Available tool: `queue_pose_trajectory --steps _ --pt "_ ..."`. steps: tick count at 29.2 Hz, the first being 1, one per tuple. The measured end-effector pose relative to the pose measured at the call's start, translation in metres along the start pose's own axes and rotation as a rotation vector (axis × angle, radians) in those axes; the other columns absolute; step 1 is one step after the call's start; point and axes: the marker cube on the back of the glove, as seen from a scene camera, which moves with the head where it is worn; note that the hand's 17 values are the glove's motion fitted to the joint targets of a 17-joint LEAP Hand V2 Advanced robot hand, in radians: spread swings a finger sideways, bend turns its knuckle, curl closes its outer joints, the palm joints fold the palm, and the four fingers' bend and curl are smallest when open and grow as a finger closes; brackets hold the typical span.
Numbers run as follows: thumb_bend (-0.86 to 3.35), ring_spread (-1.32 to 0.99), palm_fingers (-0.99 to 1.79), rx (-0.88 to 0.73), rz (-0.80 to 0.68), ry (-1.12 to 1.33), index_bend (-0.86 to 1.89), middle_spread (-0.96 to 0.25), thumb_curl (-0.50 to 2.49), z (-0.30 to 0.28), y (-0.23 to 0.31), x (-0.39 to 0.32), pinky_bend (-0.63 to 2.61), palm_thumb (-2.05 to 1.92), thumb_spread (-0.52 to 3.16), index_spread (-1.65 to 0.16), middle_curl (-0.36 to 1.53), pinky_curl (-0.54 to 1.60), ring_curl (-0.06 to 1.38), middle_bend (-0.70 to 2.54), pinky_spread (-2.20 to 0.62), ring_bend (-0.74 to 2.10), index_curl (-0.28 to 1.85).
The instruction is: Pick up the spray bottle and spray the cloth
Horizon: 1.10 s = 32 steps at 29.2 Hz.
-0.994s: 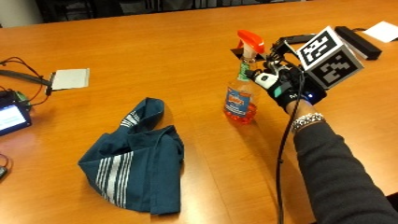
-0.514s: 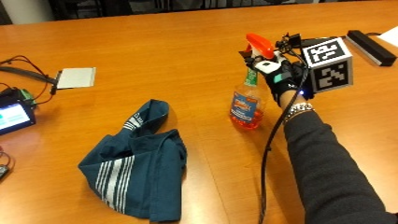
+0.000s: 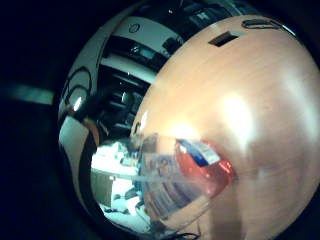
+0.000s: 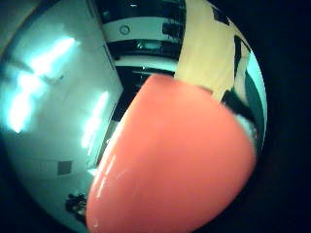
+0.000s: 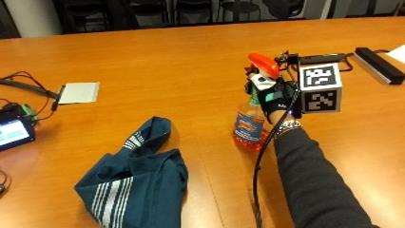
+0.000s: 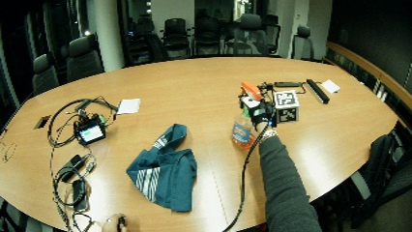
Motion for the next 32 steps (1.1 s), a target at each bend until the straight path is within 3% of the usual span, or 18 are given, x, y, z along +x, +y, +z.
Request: queue_pose_trajectory --steps 11,23,32 --pt "-0.03 -0.24 1.4 0.041 -0.03 0.019 0.24 -0.25 0.6 0.004 0.017 0.014 0.41 0.96 0.44 -0.32 0.5 0.34 0.44 0.51 -0.29 0.58 0.46" --pt "-0.03 -0.25 1.37 0.02 0.12 0.01 0.24 -0.24 0.66 -0.01 0.045 0.08 0.43 0.95 0.36 -0.33 0.52 0.37 0.46 0.55 -0.32 0.62 0.51" --pt "-0.03 -0.23 1.36 -0.096 -0.072 0.183 0.22 -0.24 0.69 -0.078 0.048 0.023 0.44 0.95 0.34 -0.33 0.51 0.37 0.47 0.54 -0.32 0.64 0.53"
